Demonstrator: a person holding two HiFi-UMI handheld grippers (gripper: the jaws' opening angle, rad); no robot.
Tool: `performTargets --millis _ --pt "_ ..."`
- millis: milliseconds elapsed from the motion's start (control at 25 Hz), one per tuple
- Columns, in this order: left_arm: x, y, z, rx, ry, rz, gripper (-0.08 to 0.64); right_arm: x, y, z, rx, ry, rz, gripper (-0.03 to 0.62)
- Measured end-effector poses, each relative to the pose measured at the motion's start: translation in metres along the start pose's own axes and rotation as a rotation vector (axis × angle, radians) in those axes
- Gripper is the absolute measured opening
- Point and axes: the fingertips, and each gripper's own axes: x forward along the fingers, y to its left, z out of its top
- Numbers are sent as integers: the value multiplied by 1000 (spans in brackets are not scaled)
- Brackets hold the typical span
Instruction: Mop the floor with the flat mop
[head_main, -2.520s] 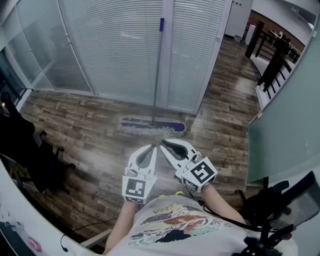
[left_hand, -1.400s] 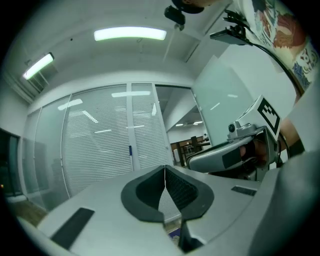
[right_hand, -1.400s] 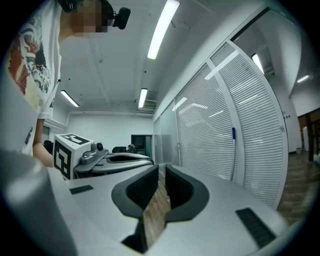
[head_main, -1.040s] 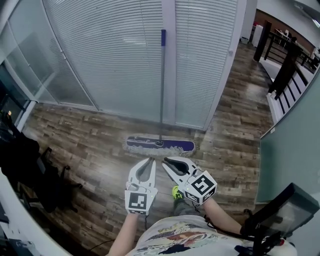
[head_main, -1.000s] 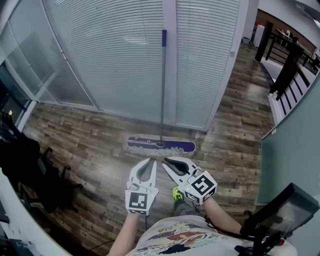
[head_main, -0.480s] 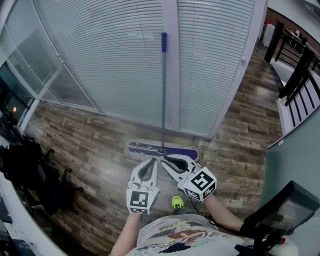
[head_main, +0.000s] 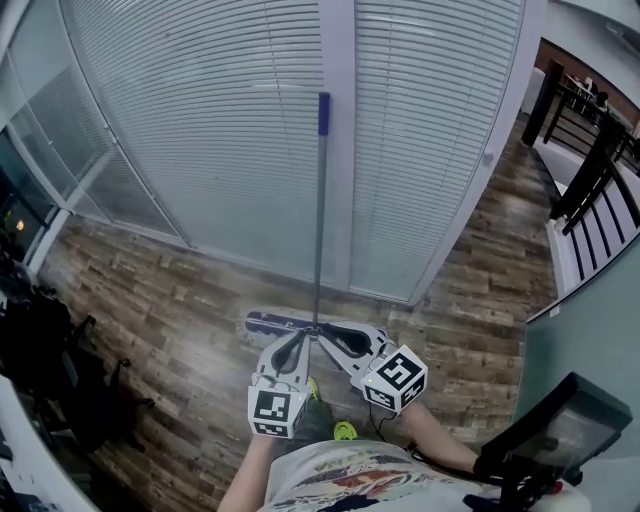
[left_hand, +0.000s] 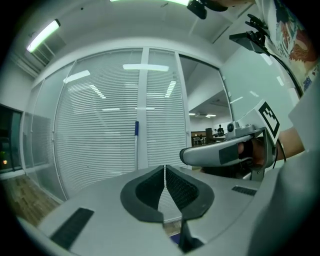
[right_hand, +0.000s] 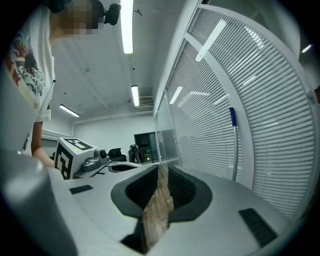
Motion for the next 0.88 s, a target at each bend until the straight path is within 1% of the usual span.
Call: performTargets --millis 80,200,400,520,600,680,800,880 --pt "17 11 -2 -2 2 -21 14 14 -16 4 -9 1 -16 52" --pt "50 26 1 4 -3 -77 15 35 -47 14 -23 -3 -55 54" --pt "112 68 9 19 -9 -164 17 87 -104 32 -31 0 -133 54" --pt "154 98 26 49 -33 -193 27 118 -148 52 -44 -22 -189 57" --pt "180 124 39 64 -48 -200 49 143 -175 70 -50 -40 -225 80" --pt "204 152 47 74 -56 -211 87 168 -197 80 -59 -47 -254 141" --pt "244 184 52 91 -70 -224 125 197 -235 89 -71 -52 -301 163" --pt "275 203 46 101 -73 -215 140 212 -264 87 -79 -59 -325 173"
